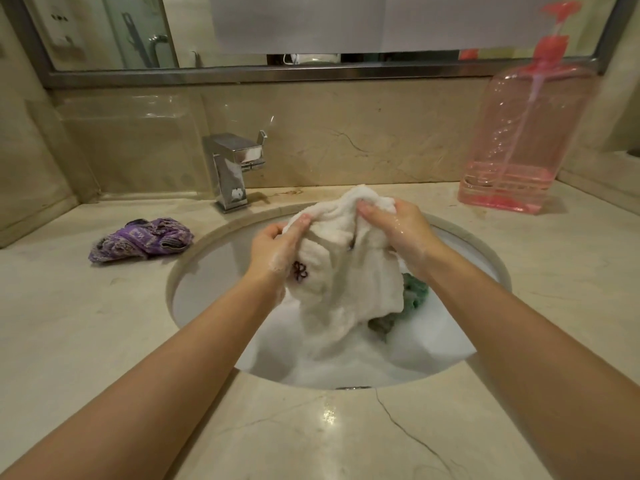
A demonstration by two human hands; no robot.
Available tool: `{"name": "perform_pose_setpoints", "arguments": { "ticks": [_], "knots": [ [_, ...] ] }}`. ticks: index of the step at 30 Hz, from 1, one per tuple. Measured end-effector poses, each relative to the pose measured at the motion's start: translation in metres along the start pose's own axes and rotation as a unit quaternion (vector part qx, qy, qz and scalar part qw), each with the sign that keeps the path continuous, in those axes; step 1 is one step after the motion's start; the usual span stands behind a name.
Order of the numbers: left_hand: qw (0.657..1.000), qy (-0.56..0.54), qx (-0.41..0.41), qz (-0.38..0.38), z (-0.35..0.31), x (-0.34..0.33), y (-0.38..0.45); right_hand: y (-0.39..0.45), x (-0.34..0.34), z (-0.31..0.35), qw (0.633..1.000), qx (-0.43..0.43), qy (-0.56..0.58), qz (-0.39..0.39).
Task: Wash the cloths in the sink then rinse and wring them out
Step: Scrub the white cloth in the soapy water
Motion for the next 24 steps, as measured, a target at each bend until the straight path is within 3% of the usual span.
{"name": "perform_pose_setpoints", "arguments": {
  "ticks": [3,5,9,11,13,14,16,20,24],
  "knots": [
    [1.000,-0.016,-0.021,-0.007,-0.004,-0.002,-0.003,-0.014,-0.022,0.002,0.987,-0.001,-0.013,0.162],
    [0.998,0.024,-0.060,0.004,-0.005,-0.003,-0.006,-0.019,-0.034,0.000,0.979,-0.010,-0.053,0.195],
    [0.989,0.028,-0.040,0.137,-0.002,-0.017,-0.015,-0.017,-0.036,-0.002,0.989,0.018,-0.124,0.075],
    [0.978,0.138,-0.083,0.132,-0.002,-0.022,-0.014,-0.016,-0.032,0.000,0.989,0.030,-0.144,0.003],
    [0.932,0.316,-0.134,0.114,0.002,-0.023,-0.013,-0.016,-0.026,0.005,0.987,0.038,-0.141,-0.066],
    [0.922,0.348,-0.120,0.118,0.004,-0.021,-0.014,-0.015,-0.022,0.009,0.986,0.041,-0.126,-0.100],
    [0.939,0.299,-0.041,0.164,0.006,-0.017,-0.016,-0.014,-0.014,0.016,0.988,0.032,-0.039,-0.146],
    [0.952,0.129,0.077,0.268,0.010,-0.022,-0.023,-0.015,-0.017,0.025,0.956,0.003,0.277,-0.093],
    [0.950,0.002,0.015,0.311,0.002,-0.026,-0.023,-0.013,-0.030,0.029,0.920,0.024,0.392,0.018]
  ]
}}
Point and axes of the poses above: each hand's wrist, its own y-axis towards the middle knuckle, its own x-axis out of the back of the hand, z = x × y, the point moved 3 cm from there along y, towards the middle knuckle, and after that the axes turned 1 degree about x, right-handed, at the moved point
